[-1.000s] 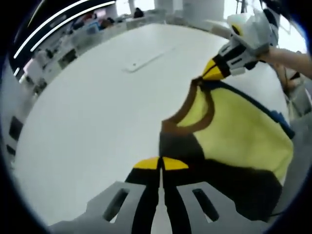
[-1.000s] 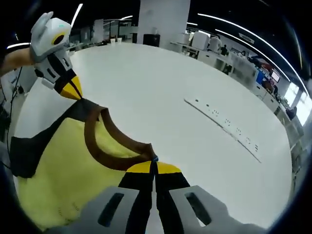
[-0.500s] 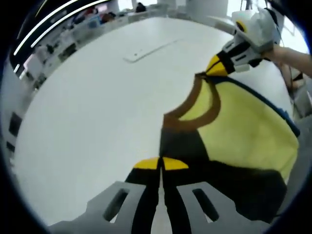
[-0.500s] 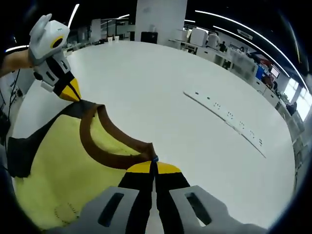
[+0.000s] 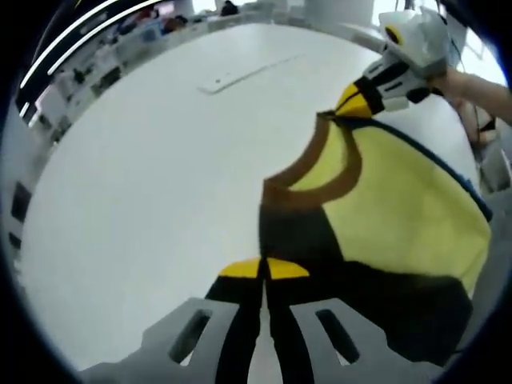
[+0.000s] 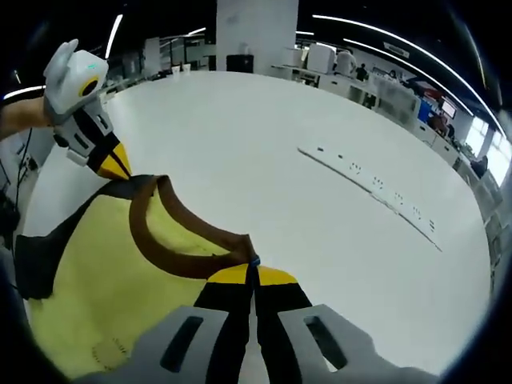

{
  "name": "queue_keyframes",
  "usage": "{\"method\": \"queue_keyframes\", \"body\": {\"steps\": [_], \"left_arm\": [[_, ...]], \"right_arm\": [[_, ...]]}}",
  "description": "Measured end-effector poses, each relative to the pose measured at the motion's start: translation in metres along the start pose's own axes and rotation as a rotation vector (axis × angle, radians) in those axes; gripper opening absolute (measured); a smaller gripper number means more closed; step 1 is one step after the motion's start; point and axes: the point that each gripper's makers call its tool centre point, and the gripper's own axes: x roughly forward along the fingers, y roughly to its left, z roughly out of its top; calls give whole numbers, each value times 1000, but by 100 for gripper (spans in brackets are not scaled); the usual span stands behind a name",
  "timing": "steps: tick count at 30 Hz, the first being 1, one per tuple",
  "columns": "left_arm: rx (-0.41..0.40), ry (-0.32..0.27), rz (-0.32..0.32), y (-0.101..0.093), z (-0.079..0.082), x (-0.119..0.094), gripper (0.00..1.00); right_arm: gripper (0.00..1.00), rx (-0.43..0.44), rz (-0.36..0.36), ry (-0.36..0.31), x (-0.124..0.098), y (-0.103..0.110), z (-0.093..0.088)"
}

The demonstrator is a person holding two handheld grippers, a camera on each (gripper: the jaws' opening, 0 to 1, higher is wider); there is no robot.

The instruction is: Fold the garment on the visible template until the final outline fits inside the template.

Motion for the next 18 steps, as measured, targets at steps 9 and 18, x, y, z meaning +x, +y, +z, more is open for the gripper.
{"method": "queue_keyframes", "body": {"steps": [9, 18], "left_arm": [[35, -9, 2, -4, 1, -4, 0], [40, -43, 42, 4, 8, -30, 2]], "right_arm": [[2, 18, -12, 3, 1, -2, 0], [6, 3, -33, -28, -1, -6, 13]]}}
